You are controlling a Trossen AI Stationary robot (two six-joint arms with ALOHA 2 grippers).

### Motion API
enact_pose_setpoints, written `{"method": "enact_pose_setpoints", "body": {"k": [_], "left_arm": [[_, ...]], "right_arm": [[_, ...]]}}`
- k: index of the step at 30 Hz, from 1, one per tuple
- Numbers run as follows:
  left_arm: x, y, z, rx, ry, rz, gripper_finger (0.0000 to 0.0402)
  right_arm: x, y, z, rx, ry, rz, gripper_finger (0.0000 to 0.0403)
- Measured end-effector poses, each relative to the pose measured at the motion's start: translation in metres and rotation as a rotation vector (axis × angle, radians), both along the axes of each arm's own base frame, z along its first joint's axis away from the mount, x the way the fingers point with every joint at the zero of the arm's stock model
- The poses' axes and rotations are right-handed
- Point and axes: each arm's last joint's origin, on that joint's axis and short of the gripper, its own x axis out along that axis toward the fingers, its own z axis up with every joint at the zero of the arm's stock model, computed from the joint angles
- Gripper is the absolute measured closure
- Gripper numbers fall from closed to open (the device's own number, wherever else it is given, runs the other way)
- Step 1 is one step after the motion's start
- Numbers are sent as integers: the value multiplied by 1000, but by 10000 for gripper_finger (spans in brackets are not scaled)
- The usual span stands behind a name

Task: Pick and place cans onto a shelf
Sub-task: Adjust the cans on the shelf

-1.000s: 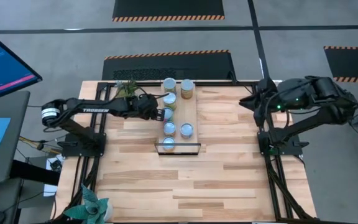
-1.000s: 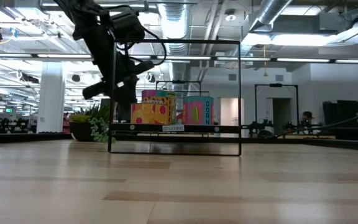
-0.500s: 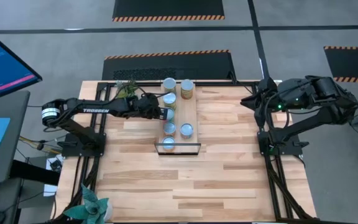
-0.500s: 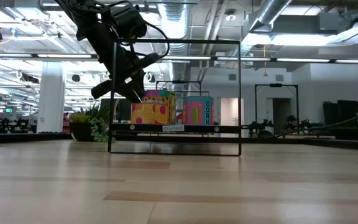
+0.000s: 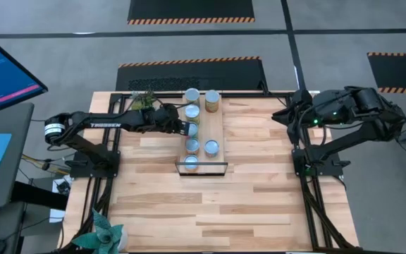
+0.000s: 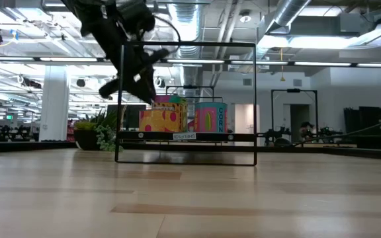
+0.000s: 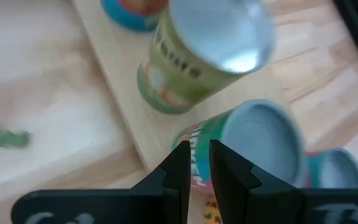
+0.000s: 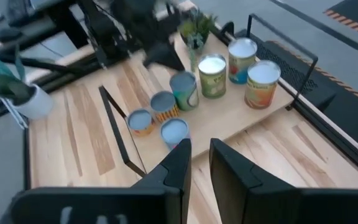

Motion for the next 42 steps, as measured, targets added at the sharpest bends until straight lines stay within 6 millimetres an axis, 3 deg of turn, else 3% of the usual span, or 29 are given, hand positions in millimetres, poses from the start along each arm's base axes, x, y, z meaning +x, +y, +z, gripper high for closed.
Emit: {"method": "enact_pose_setpoints", "body": {"k": [5,9,13,18,23,28,34,42], "left_arm": [[-13,-8,33,69,19,-54,356],[-29,-24,50,75,43,-110,356],[-44,-43,55,47,102,-161,356],[-56,-60,57,72,162,-168,356],[-58,-72,55,105,200,-143,356],[-60,-80,53,130,225,-121,356],[-61,-83,52,143,237,-114,356],[-62,-82,52,160,248,-93,356]], "right_arm": [[23,1,-21,-31,109,-27,321],[53,-1,-62,-86,291,-72,321],[87,-10,-113,-87,454,-7,321],[130,-34,-156,41,415,265,321],[154,-61,-194,118,499,381,321],[175,-66,-228,205,529,525,321],[195,-68,-248,269,465,574,321],[203,-68,-245,278,380,557,321]]}}
